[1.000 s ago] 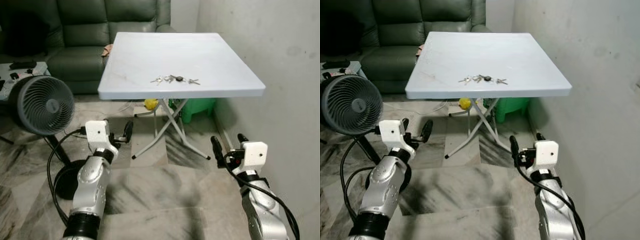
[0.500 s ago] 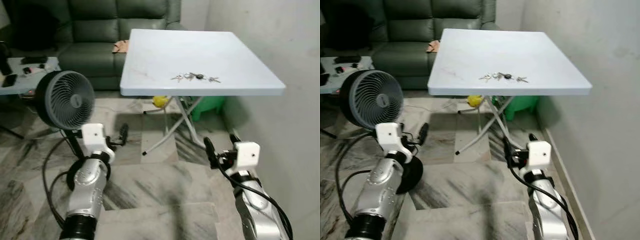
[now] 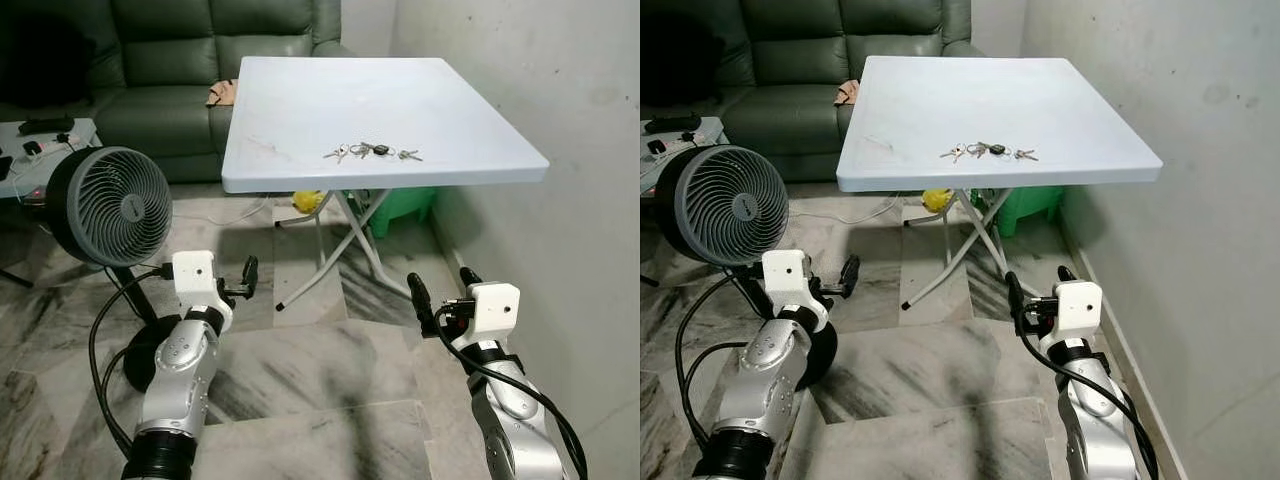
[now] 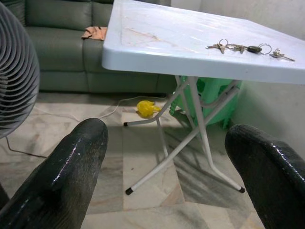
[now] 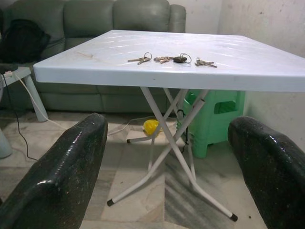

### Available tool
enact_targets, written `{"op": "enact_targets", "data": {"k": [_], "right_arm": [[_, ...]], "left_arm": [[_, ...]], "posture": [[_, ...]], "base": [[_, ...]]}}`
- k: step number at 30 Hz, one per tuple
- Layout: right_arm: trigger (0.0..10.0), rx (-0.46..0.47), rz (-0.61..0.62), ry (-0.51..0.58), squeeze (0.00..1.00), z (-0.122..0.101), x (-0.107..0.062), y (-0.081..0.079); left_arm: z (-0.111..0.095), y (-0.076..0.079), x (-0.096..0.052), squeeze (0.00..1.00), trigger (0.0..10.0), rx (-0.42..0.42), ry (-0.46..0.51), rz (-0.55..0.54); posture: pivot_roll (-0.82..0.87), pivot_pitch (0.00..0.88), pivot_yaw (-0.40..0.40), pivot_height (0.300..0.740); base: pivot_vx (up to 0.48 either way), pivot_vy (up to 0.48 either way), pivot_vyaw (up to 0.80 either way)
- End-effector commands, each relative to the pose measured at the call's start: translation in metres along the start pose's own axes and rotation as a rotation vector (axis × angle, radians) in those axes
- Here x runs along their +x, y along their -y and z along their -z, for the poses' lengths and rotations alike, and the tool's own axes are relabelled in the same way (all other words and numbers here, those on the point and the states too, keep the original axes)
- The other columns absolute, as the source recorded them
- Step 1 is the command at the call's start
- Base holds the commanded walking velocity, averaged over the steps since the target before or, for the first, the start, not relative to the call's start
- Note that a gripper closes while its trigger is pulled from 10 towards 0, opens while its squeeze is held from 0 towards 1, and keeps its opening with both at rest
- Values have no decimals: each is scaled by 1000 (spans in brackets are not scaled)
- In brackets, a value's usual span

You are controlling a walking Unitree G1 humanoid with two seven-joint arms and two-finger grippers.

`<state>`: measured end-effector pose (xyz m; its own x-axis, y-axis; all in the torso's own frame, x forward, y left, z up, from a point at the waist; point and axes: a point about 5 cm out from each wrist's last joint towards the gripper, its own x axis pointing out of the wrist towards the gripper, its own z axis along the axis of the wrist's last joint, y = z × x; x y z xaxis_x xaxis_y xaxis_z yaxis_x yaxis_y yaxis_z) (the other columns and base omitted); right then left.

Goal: Hang keys on a hook

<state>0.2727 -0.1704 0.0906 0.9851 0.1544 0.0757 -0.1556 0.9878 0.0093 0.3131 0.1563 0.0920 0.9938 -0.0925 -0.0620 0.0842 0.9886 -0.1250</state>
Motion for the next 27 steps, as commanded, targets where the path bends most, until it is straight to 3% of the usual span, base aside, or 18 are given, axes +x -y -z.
{"op": "enact_targets", "data": {"k": [1, 8, 27], "right_arm": [[10000, 0, -4, 10, 0, -4, 2, -1], [10000, -1, -11, 14, 0, -5, 5, -3], [10000, -15, -32, 13, 0, -4, 4, -6]], "left_arm": [[-2, 0, -1, 0, 10000, 9, -2, 2], [-4, 3, -1, 0, 10000, 4, 7, 27], [-5, 11, 0, 0, 10000, 39, 13, 71]], "posture": [[-24, 0, -5, 732], [-23, 0, -5, 732], [-30, 0, -3, 732]], "base": [[0, 0, 0], [0, 0, 0], [298, 0, 0]]}}
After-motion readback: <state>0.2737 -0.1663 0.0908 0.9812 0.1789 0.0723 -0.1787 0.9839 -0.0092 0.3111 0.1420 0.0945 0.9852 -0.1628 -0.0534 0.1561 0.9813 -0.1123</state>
